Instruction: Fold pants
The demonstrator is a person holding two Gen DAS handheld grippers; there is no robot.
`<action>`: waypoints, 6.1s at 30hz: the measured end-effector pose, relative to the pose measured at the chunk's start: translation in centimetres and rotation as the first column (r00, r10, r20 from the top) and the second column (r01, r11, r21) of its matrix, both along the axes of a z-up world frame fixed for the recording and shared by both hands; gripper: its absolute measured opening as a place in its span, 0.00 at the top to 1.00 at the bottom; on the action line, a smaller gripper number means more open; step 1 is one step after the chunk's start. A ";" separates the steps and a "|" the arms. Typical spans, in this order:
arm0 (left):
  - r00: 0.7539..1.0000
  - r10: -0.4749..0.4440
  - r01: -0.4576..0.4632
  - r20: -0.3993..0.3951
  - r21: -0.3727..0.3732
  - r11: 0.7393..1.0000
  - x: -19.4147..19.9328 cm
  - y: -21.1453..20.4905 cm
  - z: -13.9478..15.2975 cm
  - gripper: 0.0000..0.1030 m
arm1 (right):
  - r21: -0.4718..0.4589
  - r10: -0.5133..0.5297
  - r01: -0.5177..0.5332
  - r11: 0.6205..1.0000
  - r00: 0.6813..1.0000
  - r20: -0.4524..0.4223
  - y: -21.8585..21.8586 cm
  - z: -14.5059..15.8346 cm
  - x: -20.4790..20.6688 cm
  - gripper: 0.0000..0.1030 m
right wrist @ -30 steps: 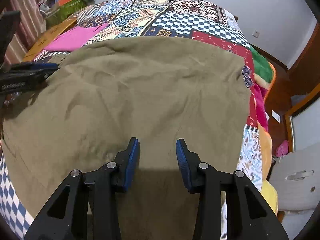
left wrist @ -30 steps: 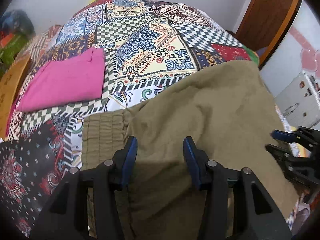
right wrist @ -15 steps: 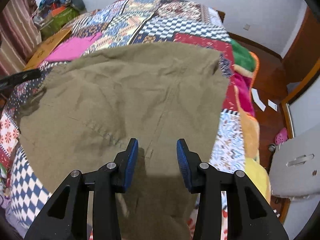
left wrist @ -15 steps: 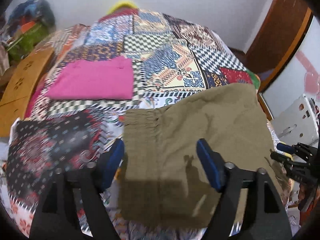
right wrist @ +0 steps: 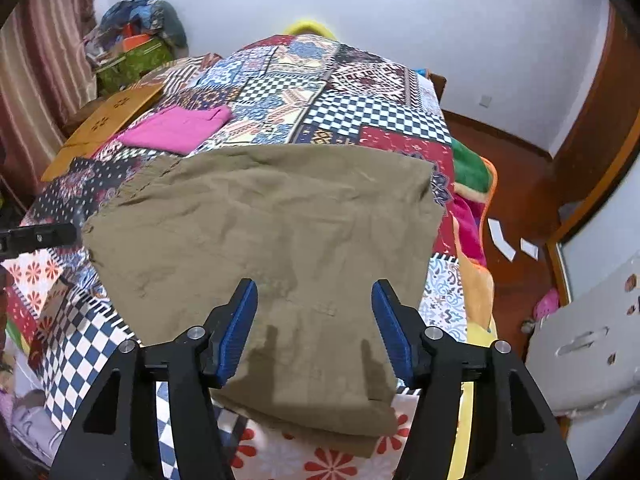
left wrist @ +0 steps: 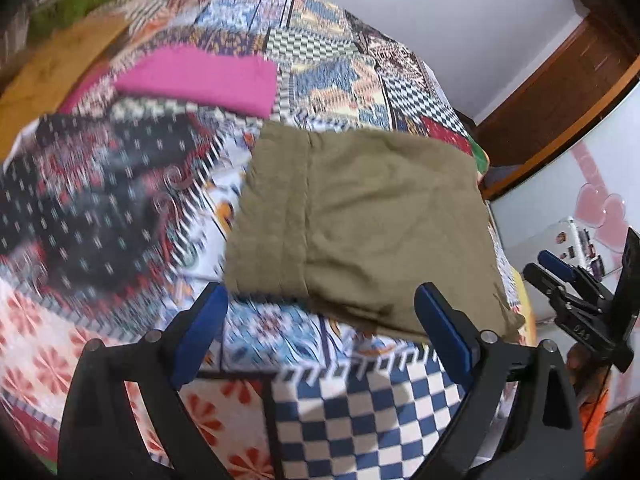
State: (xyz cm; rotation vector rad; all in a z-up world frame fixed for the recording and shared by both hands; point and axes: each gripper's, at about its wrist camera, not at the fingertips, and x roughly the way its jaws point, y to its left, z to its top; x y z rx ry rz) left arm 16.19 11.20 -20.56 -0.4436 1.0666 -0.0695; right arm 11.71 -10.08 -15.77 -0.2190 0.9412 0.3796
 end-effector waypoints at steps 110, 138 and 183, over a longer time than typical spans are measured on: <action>0.908 -0.099 -0.047 0.408 0.333 0.942 -3.6 -9.0 10.0 0.71 | 0.158 0.310 -0.278 0.948 0.919 -0.243 9.2 -3.0 -0.9 0.48; 0.882 -0.332 0.230 0.335 0.309 0.923 1.5 -19.7 9.8 0.72 | 0.176 0.021 0.017 0.984 0.977 -0.212 -5.3 -4.5 -2.1 0.48; 0.816 -0.569 0.533 0.102 0.246 0.809 4.2 -24.8 4.8 0.23 | 0.216 -0.283 0.308 0.927 0.949 -0.139 -15.5 -2.1 -3.9 0.48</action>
